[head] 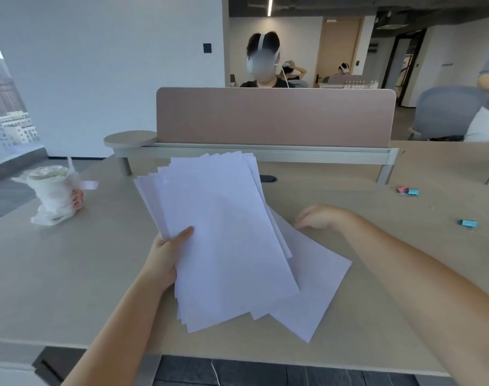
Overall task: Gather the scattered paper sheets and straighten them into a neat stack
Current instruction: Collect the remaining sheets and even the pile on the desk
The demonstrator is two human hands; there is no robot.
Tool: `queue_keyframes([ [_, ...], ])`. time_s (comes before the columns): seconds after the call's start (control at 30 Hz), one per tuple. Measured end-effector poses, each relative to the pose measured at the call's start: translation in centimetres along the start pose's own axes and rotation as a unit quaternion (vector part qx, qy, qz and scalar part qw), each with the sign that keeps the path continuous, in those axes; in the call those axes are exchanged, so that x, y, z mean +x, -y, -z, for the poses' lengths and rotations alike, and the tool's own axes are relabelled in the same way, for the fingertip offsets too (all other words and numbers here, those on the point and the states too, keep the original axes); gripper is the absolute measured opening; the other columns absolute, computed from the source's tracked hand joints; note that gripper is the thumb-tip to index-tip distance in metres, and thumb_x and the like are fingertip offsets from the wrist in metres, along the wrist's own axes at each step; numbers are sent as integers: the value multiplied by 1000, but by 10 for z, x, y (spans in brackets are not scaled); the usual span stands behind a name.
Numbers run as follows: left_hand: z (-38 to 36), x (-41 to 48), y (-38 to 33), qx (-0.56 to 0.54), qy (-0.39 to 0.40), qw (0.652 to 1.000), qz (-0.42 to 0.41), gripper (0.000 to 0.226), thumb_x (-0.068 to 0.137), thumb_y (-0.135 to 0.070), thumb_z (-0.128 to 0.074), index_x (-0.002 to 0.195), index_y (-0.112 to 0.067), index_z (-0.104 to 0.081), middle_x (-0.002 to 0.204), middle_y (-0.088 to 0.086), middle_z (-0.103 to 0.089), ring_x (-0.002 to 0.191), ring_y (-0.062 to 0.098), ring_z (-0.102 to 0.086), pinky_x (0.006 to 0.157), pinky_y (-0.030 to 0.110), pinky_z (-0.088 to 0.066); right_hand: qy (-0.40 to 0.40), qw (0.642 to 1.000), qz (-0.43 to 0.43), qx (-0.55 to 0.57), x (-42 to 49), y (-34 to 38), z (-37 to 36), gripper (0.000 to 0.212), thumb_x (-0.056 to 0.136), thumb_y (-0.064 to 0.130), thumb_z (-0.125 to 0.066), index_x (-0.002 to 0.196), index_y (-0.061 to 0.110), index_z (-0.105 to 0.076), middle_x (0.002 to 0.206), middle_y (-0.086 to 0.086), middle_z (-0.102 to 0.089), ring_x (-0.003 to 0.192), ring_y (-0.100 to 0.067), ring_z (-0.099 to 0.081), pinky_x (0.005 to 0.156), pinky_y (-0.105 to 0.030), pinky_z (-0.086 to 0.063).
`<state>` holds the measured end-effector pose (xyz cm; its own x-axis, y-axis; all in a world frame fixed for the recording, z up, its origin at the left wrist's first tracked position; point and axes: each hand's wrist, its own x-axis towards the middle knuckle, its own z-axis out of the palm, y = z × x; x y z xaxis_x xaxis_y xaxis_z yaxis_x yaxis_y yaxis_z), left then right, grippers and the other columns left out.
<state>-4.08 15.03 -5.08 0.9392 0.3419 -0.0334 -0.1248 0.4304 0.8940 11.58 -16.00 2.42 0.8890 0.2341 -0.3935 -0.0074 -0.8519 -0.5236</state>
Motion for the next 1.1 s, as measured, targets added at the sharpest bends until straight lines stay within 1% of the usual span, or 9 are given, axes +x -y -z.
queue_keyframes([
  [0.1,-1,-1,-1,0,9,1000,-2,28,102,-4,-63,128,-7,-70,117,8,-82,94,26,-82,74,41,-68,38,996,-75,-20,7,9,-8,77,74,50,-81,138,13,-58,147,-8,-55,130,-29,-56,107,-38,-47],
  [0.2,-5,-6,0,2,18,1000,-8,33,102,-3,-62,134,-4,-67,124,11,-79,101,28,-80,79,44,-68,38,993,-100,-59,0,23,-20,32,89,41,-72,92,10,-65,104,-5,-64,95,-21,-59,81,-27,-46],
  [0.33,-1,-9,3,-11,21,1000,-9,40,101,-2,-63,141,2,-63,136,20,-72,109,33,-77,85,47,-66,16,989,-82,-125,4,30,-35,30,93,25,-56,68,10,-50,71,-8,-49,63,-21,-41,62,-31,-37],
  [0.43,-1,-9,3,-9,24,1000,-11,41,101,-3,-63,141,2,-63,139,22,-70,105,32,-78,82,44,-66,38,989,-70,-126,6,31,-36,33,84,28,-61,100,1,-71,112,-15,-72,89,-26,-66,72,-33,-45],
  [0.57,1,-7,3,-5,35,999,-9,37,102,-3,-62,139,-1,-65,137,20,-72,107,31,-78,85,46,-66,13,998,5,-58,-3,39,-27,54,96,37,-59,143,11,-55,146,-3,-55,132,-30,-55,106,-41,-47],
  [0.77,1,-7,3,-5,36,999,-3,31,102,-3,-62,133,-3,-68,127,16,-77,104,31,-79,81,44,-67,-32,983,103,149,-11,24,-11,13,95,14,-69,108,12,-71,117,-11,-73,90,-23,-69,75,-31,-54],
  [0.87,1,-6,3,-2,39,999,-3,27,102,-3,-62,127,-6,-71,120,11,-81,101,29,-80,78,43,-67,69,969,68,229,-12,15,-8,26,93,17,-73,118,11,-70,120,-12,-76,100,-29,-75,87,-44,-60],
  [1.0,2,-4,5,1,33,999,2,24,102,-3,-63,123,-6,-73,118,11,-81,97,28,-81,75,41,-67,191,968,5,162,-13,18,-14,29,97,21,-66,123,8,-69,108,-7,-80,97,-23,-76,84,-37,-60],
  [1.1,2,-2,6,3,21,1000,3,31,100,-4,-65,131,-2,-70,125,16,-78,100,30,-81,78,43,-67,227,965,-7,133,-9,20,-21,29,101,6,-54,128,3,-65,121,-14,-73,109,-29,-70,99,-44,-54],
])
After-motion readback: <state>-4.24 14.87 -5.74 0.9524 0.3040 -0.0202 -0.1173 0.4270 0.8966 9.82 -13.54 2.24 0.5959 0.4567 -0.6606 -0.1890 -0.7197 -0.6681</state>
